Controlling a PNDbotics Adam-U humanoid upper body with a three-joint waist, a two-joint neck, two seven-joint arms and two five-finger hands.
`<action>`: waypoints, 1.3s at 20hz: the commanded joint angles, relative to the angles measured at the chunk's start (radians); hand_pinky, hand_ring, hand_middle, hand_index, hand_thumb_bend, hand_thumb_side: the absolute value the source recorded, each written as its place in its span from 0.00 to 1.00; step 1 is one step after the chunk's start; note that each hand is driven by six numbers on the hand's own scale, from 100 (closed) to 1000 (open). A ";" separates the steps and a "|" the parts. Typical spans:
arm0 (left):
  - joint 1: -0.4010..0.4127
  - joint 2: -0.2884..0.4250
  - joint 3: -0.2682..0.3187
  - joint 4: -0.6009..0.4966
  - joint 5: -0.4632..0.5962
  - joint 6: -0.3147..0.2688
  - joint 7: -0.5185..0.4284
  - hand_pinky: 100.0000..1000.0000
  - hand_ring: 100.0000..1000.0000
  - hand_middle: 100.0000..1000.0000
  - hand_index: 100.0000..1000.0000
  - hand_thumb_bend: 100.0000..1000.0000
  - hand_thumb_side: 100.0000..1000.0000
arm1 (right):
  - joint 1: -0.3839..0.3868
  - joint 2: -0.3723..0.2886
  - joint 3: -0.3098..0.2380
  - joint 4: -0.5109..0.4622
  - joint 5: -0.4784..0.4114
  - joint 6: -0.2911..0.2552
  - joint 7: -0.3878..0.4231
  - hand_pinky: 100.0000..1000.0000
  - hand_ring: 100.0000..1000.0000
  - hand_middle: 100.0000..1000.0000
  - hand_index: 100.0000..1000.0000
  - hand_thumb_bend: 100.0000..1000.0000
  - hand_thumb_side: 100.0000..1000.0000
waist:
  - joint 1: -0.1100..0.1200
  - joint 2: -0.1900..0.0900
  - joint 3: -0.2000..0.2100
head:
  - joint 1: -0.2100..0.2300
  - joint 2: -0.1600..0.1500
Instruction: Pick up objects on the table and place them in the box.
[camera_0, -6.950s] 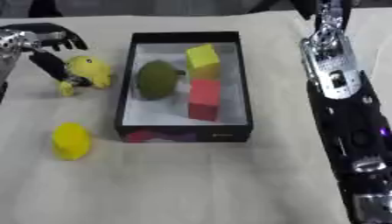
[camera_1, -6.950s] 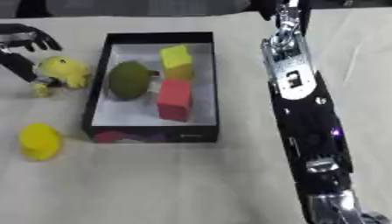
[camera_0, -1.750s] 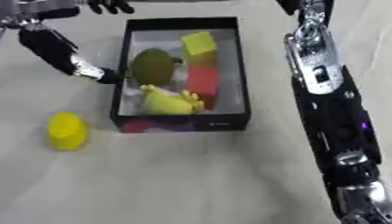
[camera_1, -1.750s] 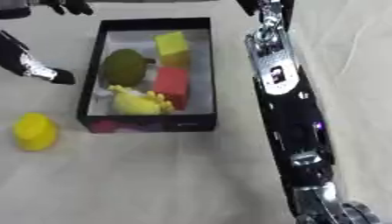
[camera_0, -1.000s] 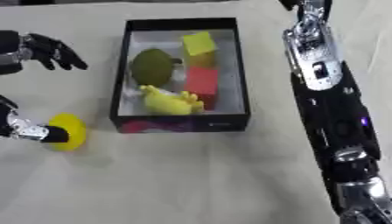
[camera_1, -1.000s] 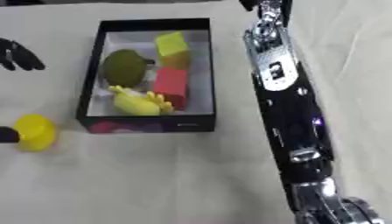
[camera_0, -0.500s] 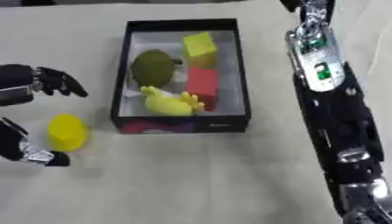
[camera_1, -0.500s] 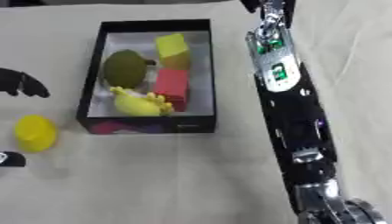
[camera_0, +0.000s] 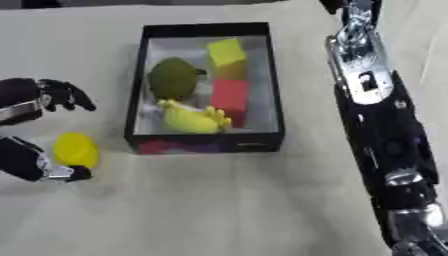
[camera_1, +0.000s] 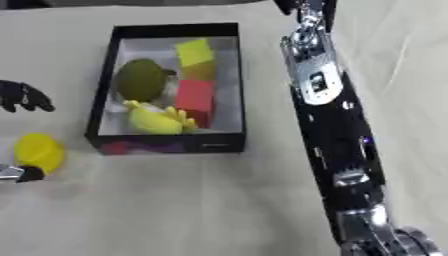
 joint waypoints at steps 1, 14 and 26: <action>-0.010 0.017 0.004 -0.007 -0.032 0.021 -0.020 0.77 0.80 0.84 0.86 0.58 0.37 | -0.027 -0.014 0.003 -0.009 -0.001 0.000 -0.002 0.78 0.71 0.69 0.81 0.20 0.30 | 0.004 -0.008 0.000 | 0.004 -0.009; -0.046 -0.044 -0.015 0.126 -0.140 0.010 -0.093 0.76 0.79 0.79 0.85 0.61 0.32 | -0.035 -0.020 -0.002 -0.004 -0.010 0.003 -0.007 0.78 0.71 0.69 0.81 0.19 0.31 | 0.002 0.003 -0.005 | 0.021 -0.015; -0.078 -0.109 -0.041 0.271 -0.223 -0.072 -0.164 0.72 0.73 0.72 0.82 0.59 0.32 | -0.048 -0.025 -0.004 0.011 -0.019 0.002 -0.010 0.78 0.71 0.69 0.81 0.18 0.31 | -0.004 0.011 -0.002 | 0.031 -0.017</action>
